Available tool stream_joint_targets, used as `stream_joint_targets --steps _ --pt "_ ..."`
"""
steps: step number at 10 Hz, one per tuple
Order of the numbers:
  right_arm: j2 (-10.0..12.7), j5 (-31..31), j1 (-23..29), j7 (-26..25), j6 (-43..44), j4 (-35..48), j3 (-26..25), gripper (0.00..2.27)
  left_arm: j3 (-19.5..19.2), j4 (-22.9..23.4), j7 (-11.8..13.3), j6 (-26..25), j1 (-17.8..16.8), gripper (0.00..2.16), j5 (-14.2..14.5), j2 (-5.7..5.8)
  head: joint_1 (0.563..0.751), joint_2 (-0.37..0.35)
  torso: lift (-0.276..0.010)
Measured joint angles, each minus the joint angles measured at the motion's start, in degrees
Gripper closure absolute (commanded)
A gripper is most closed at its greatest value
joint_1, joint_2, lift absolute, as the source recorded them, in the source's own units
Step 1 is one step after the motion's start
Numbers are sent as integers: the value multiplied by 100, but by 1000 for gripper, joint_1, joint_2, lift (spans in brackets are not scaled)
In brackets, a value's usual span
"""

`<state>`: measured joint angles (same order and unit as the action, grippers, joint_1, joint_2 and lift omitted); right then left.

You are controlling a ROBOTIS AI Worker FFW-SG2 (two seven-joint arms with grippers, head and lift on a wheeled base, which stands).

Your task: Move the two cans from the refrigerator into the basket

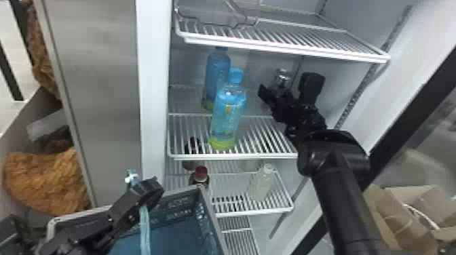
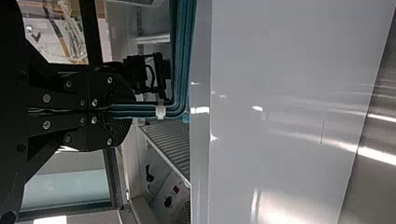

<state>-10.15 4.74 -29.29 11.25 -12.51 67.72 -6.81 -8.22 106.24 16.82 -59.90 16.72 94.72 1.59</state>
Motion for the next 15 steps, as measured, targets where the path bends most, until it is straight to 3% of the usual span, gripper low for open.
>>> stream_joint_targets --steps 3,8,15 --pt "-17 -6 268 -6 -2 374 -9 1280 10 0 5 0 7 1200 2 7 615 -291 -35" --pt "-195 380 1259 -7 -346 2019 135 1280 -7 0 21 0 40 1200 24 8 625 -280 -35" --pt "-359 1077 2946 0 -763 4191 -8 1280 -23 0 32 13 102 1200 34 -10 672 -270 -35"
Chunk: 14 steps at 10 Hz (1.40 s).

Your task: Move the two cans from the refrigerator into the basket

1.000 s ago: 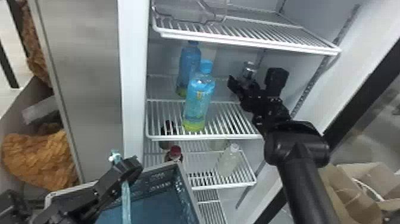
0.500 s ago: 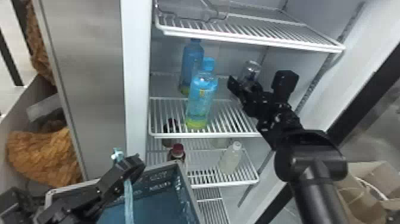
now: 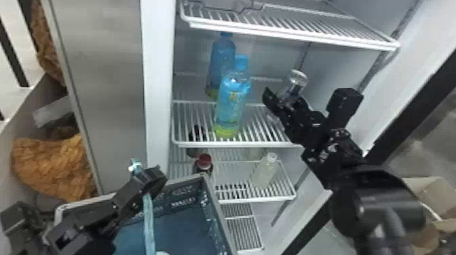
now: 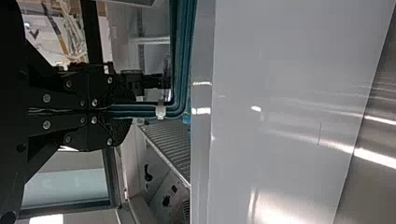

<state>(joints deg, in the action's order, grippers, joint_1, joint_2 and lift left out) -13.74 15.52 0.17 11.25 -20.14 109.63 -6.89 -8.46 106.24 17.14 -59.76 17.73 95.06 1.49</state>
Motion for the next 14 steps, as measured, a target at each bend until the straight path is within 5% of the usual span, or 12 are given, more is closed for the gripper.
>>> stream_joint_targets --steps 3,9,14 --pt "-58 305 744 2 -177 879 -35 1280 0 0 9 0 15 1200 0 0 695 -258 -35" --pt "-95 1033 2113 78 -711 2406 114 1280 0 0 9 14 27 1200 0 0 695 -196 -35" --pt "-97 1636 2522 220 -874 2724 706 1280 12 0 9 32 26 1200 12 0 695 -108 -35"
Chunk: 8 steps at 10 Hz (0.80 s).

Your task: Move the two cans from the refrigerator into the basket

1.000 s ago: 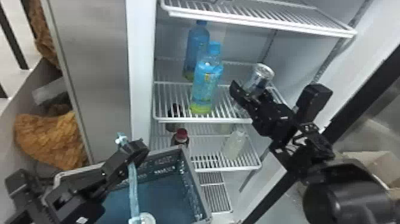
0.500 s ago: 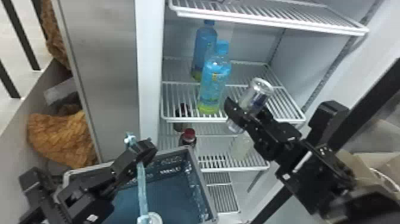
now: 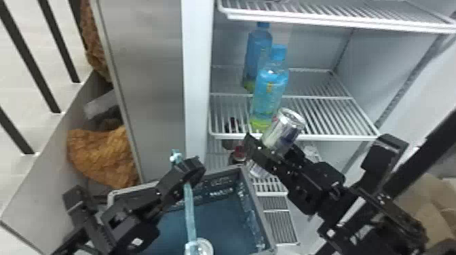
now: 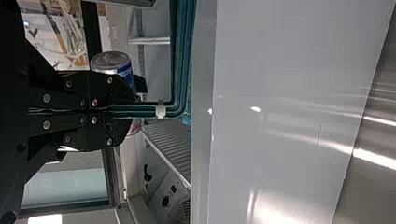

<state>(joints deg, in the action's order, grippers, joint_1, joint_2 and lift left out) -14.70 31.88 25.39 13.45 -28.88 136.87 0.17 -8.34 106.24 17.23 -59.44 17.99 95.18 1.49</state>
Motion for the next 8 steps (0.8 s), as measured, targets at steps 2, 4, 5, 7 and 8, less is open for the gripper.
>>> stream_joint_targets --steps 2,4,5,7,8 --pt "-37 108 17 101 -149 -23 269 1274 10 0 0 12 -13 1200 10 0 695 -66 -35" --pt "-66 138 8 219 -299 -166 494 840 24 0 0 26 -21 1200 21 0 695 -33 -35" --pt "-67 159 -28 296 -324 -276 561 458 31 0 0 34 -26 1200 24 0 695 -21 -35" --pt "-53 156 -144 432 -282 -509 617 79 54 0 0 40 -28 1200 51 0 695 -15 -35" --pt "-29 150 -161 438 -140 -564 574 116 57 5 10 48 -31 1200 59 0 695 -20 -35"
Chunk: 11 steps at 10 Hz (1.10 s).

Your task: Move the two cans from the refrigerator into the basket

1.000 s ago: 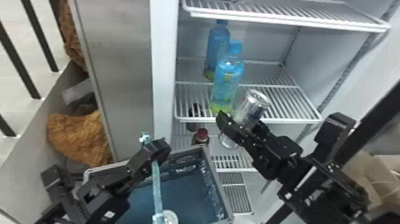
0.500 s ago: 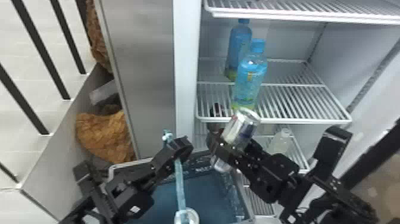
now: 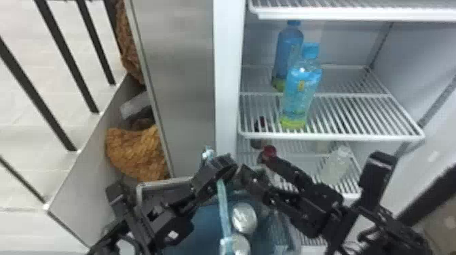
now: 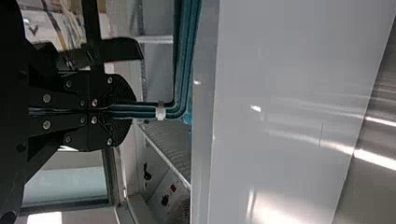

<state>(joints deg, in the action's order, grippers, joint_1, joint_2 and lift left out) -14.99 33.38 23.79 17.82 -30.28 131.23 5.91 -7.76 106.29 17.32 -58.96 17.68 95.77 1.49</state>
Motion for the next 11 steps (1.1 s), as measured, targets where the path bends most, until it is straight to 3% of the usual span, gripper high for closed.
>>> stream_joint_targets --steps 4,11 --pt "106 -59 128 191 667 -109 -310 124 -35 -5 -4 18 20 1200 9 1 695 -58 -35" --pt "498 -422 985 685 1916 -51 -1426 125 -168 -5 5 35 102 1200 -8 7 695 -174 -35"
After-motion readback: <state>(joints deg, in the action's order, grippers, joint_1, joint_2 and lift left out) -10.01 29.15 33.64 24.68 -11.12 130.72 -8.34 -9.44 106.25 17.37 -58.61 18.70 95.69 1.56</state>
